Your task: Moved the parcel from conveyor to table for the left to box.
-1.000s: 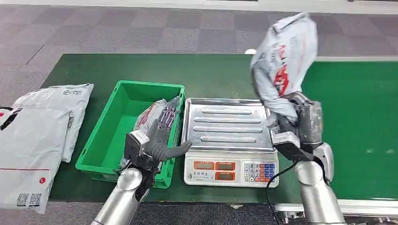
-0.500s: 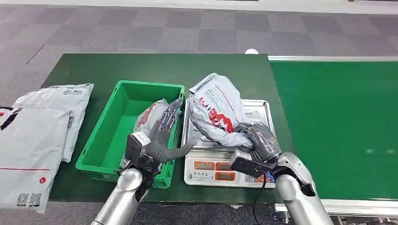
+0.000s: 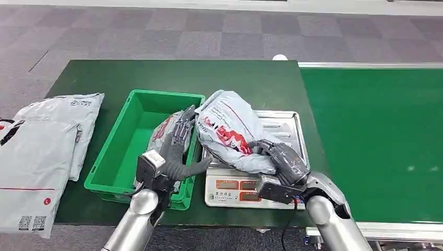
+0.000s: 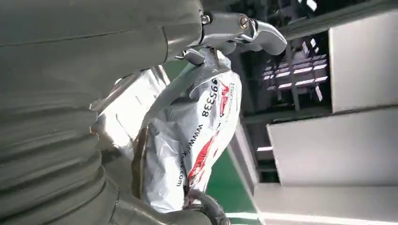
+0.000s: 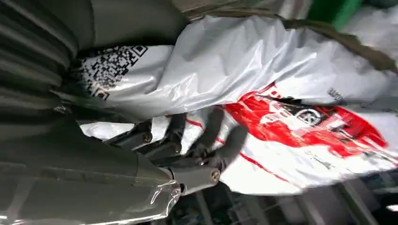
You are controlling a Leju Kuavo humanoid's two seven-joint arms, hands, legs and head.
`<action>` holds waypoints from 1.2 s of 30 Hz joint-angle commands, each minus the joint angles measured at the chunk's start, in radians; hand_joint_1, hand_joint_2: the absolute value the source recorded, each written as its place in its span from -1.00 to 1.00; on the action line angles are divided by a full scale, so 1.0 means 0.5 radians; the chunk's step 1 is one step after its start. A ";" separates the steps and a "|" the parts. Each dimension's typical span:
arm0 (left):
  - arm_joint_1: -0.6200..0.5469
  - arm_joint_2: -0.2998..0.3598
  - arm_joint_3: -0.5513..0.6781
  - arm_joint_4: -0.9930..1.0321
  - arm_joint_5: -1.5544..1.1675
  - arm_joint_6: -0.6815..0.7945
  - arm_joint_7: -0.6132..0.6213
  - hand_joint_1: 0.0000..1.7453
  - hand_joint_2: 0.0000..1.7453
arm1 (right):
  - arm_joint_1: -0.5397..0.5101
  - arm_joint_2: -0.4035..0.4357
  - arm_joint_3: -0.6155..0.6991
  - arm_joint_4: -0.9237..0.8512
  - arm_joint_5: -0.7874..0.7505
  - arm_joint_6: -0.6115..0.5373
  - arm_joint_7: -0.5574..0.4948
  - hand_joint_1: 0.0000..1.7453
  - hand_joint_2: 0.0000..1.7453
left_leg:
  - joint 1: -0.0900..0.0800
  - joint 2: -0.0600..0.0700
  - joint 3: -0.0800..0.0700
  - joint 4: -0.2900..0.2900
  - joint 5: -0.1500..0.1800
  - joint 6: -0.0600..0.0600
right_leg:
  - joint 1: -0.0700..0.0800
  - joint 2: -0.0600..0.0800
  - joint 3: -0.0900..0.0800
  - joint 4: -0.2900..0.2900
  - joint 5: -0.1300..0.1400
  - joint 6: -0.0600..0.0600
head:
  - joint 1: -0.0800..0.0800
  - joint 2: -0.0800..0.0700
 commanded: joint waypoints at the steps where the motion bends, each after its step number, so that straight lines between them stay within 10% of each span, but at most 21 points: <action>1: 0.003 0.031 0.014 -0.143 -0.264 0.465 -0.162 -1.00 1.00 | -0.064 -0.026 0.000 -0.061 -0.174 -0.028 -0.036 -1.00 1.00 | 0.002 0.002 0.004 -0.001 -0.002 -0.002 | 0.002 0.004 0.003 -0.002 0.000 -0.003 | 0.000 0.000; 21: -0.041 0.061 -0.192 -0.193 -0.052 0.646 -0.145 -1.00 1.00 | 0.031 0.169 -0.449 -0.458 -1.105 -0.220 -0.404 -1.00 1.00 | 0.002 -0.002 0.007 -0.003 -0.001 -0.002 | 0.002 0.000 0.007 -0.004 -0.001 -0.003 | 0.000 0.000; 23: -0.155 0.022 -0.253 0.108 -0.255 0.545 0.089 -1.00 1.00 | 0.043 0.213 -0.474 -0.670 -0.988 -0.919 -0.427 -1.00 1.00 | 0.001 -0.003 0.007 -0.004 0.000 -0.001 | 0.002 -0.001 0.007 -0.005 -0.001 -0.003 | 0.000 0.000; 26: -0.288 -0.074 -0.276 0.453 -0.258 0.460 0.096 -1.00 1.00 | 0.096 0.133 -0.347 -0.757 -0.954 -1.359 -0.427 -1.00 1.00 | -0.001 -0.010 0.004 -0.002 0.002 0.000 | -0.001 -0.009 0.004 -0.003 -0.002 -0.001 | 0.000 0.000; 36: -0.707 -0.232 -0.527 1.311 -0.631 0.287 0.449 -1.00 1.00 | 0.087 0.092 -0.148 -0.718 -0.893 -1.545 -0.427 -1.00 1.00 | 0.000 -0.003 0.004 0.000 0.001 0.000 | 0.000 -0.003 0.004 -0.002 0.000 -0.001 | 0.001 0.000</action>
